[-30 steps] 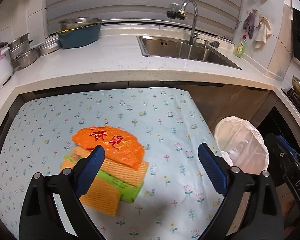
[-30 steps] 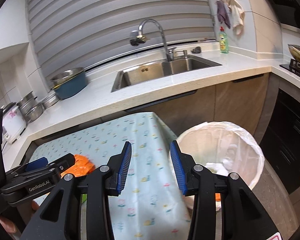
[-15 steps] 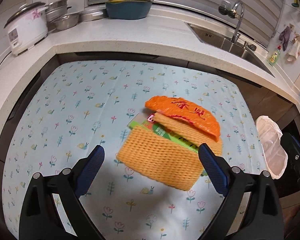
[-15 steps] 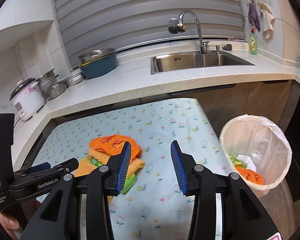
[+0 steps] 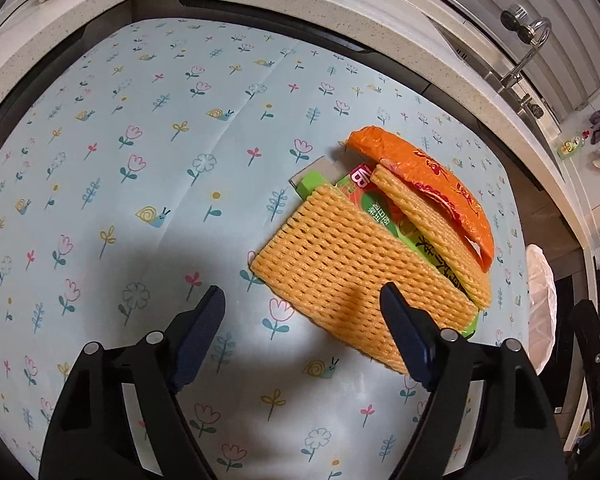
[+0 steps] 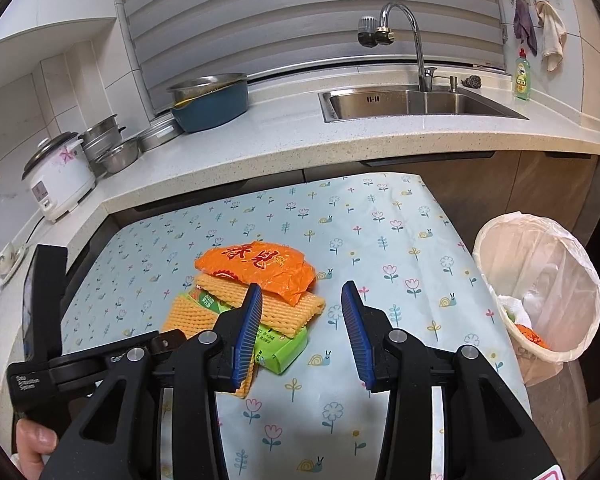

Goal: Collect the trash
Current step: 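Move both tools back over the table toward the orange mesh sleeves, then grasp an orange foam mesh sleeve with the left tool, then grasp the orange printed bag with the right tool while the left tool holds the sleeve, then carry the mesh sleeve and orange bag over the bin with both tools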

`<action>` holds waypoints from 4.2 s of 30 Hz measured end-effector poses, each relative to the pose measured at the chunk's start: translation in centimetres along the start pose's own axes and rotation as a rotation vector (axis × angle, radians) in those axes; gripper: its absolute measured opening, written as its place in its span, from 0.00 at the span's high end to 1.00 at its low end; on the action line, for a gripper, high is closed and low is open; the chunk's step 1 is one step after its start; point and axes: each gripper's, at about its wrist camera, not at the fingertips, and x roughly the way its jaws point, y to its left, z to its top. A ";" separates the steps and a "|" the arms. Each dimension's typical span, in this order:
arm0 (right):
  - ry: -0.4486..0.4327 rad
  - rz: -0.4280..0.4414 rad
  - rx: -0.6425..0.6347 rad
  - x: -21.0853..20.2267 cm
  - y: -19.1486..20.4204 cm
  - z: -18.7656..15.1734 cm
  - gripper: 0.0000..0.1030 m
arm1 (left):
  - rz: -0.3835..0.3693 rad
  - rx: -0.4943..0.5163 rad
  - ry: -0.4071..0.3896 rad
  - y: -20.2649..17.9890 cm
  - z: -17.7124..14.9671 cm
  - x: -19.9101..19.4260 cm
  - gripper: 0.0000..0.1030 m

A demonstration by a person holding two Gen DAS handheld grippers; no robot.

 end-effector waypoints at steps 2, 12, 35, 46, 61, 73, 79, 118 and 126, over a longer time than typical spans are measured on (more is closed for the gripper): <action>0.005 -0.003 -0.003 0.4 0.0 0.0 0.61 | -0.004 -0.007 0.010 0.0 0.3 0.7 0.35; 0.036 -0.006 -0.004 2.8 -0.5 0.1 0.61 | -0.021 0.051 -0.009 -0.8 1.2 1.2 0.91; 0.096 0.021 -0.175 9.0 4.7 1.8 0.61 | 0.068 0.106 -0.235 -0.4 7.5 -5.4 0.93; 0.147 0.025 -0.190 12.7 3.7 1.0 0.55 | 0.061 0.120 -0.217 -1.0 8.2 -3.5 0.93; 0.129 0.033 -0.167 13.0 1.4 2.1 0.43 | 0.067 0.144 -0.203 -2.9 7.8 -2.1 0.93; 0.109 0.005 0.004 13.6 -4.2 3.7 0.33 | 0.059 0.164 -0.205 -4.9 8.2 -1.3 0.93; 0.170 0.046 0.078 16.1 -6.1 3.5 0.34 | 0.062 0.175 -0.204 -5.6 8.4 -0.6 0.93; -0.099 -0.083 0.285 -3.0 -20.3 3.8 0.87 | -0.083 0.421 -0.295 -23.3 0.5 -9.0 0.93; -0.113 -0.162 0.358 -5.4 -26.2 1.8 0.87 | -0.150 0.512 -0.263 -29.1 -2.3 -7.2 0.93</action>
